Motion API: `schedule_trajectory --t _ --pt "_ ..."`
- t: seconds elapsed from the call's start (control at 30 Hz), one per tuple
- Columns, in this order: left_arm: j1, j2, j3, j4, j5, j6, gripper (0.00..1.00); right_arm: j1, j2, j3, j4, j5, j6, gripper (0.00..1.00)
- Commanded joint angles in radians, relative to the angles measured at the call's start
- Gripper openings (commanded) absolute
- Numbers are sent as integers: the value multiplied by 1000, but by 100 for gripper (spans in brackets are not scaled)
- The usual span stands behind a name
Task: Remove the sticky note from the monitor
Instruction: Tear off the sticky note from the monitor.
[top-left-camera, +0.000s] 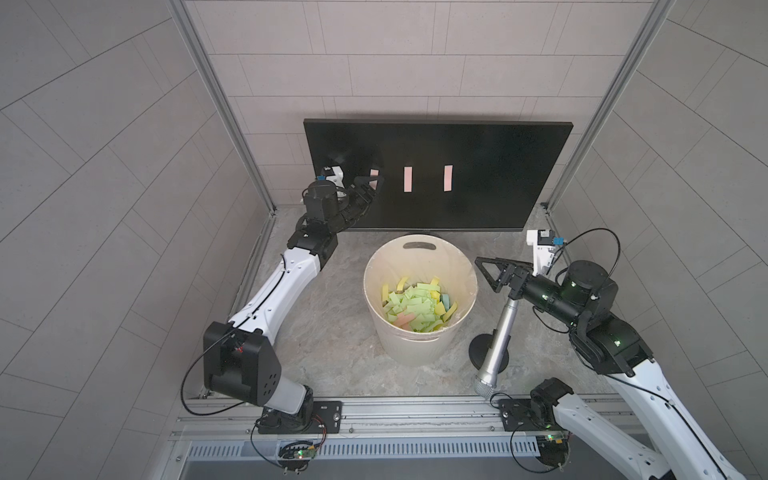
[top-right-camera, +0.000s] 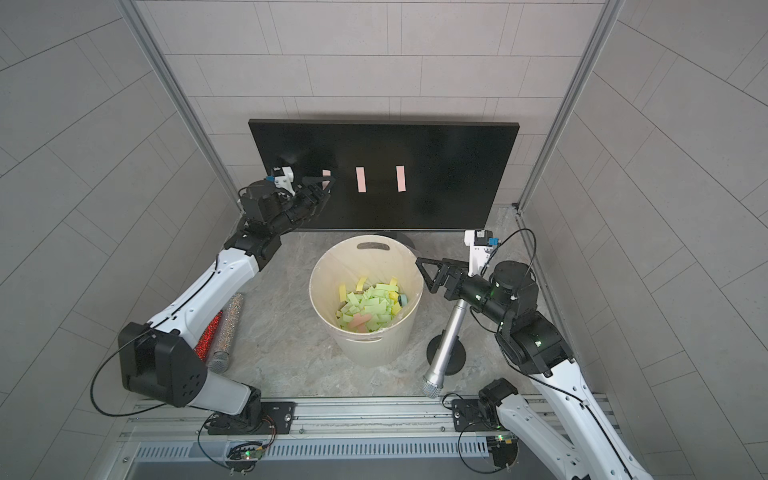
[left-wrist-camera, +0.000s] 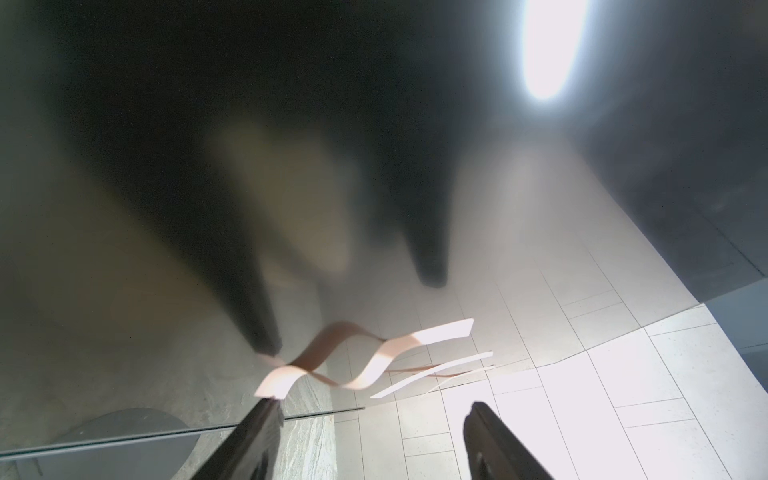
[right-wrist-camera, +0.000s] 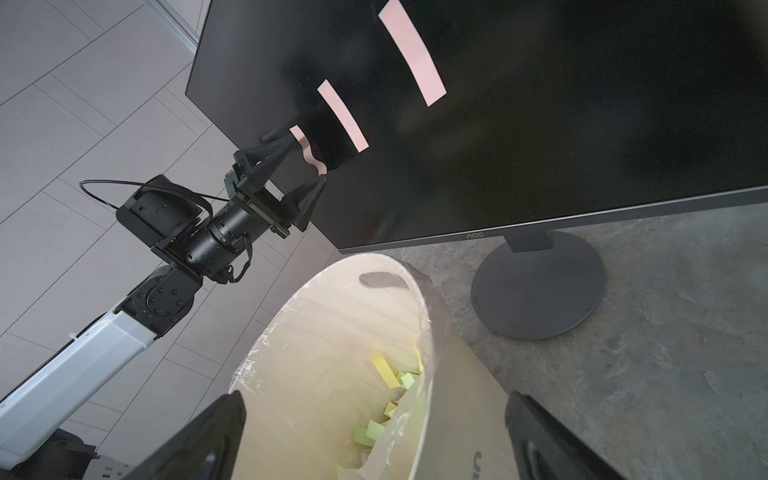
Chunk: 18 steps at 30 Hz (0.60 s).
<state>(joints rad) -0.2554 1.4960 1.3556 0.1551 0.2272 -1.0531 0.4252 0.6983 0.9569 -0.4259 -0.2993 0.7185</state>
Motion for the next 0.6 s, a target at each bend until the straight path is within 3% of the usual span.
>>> schedule_trajectory --t 0.0,0.3,0.57 --pt "7 22 41 23 -12 -2 71 -4 -9 -4 22 -6 -8 100" --pt "8 33 61 26 -9 -7 60 -8 -8 -1 23 -9 -8 100" --pt "8 2 6 -2 -41 5 70 -14 -8 2 22 -15 -10 100"
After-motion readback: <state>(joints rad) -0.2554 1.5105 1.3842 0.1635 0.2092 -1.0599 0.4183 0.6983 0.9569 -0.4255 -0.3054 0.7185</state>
